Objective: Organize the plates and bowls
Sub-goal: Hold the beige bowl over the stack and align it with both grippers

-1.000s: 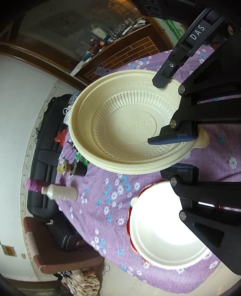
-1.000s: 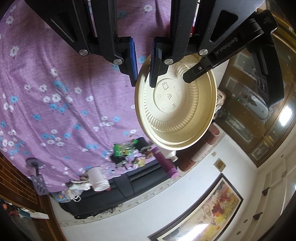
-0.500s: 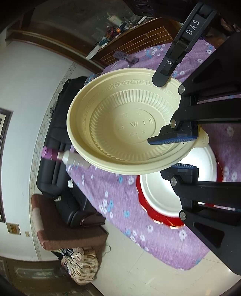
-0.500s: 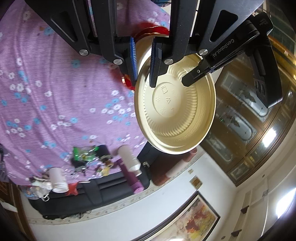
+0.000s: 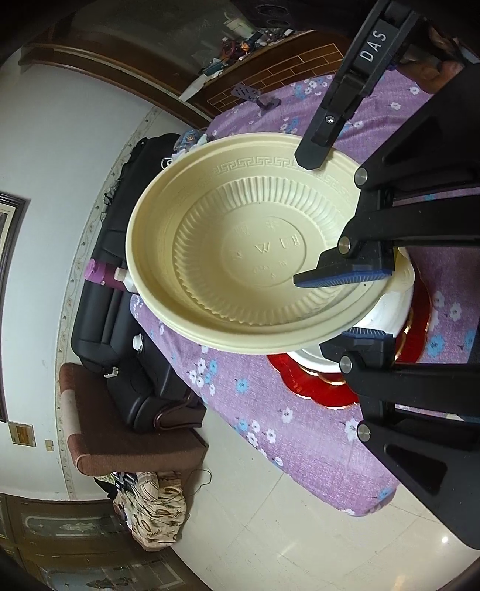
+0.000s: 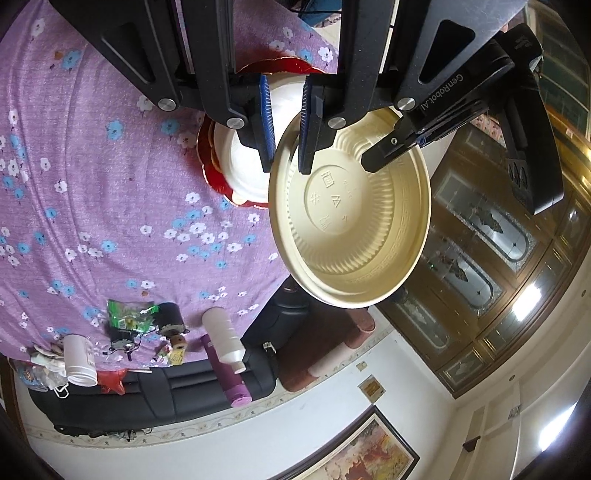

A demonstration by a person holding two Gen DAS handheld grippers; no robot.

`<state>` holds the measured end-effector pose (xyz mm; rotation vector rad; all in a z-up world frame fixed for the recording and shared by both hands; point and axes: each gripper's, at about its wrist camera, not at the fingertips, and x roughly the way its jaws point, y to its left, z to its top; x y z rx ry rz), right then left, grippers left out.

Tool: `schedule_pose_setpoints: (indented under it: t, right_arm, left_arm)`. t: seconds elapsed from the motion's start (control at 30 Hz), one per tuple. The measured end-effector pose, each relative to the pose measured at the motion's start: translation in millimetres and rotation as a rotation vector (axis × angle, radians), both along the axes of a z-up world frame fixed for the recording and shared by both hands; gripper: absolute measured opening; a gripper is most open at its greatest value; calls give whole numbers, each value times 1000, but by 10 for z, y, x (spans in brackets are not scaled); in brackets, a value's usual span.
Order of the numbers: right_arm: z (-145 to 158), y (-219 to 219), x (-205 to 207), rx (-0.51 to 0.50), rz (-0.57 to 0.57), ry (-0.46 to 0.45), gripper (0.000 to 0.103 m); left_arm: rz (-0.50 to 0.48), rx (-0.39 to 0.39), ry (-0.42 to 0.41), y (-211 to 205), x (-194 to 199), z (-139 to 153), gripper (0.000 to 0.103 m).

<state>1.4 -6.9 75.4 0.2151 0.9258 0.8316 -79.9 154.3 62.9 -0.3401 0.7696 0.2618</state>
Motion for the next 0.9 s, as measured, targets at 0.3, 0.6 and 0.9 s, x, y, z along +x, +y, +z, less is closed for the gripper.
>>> schedule_pose_setpoints:
  t: [0.3,0.6,0.9]
  right_arm:
    - [-178,87,-21,-49,20,42,12]
    - [-258,83,-61,-84,21,59,12]
    - [-261,71,-75,-96,23,67,12]
  left_arm:
    - [-10,-15,61,43,-40,-172,19]
    - [-34,-35,104,33,-56,-276,20]
    - [-50,-48,125,26,-36,-306,20]
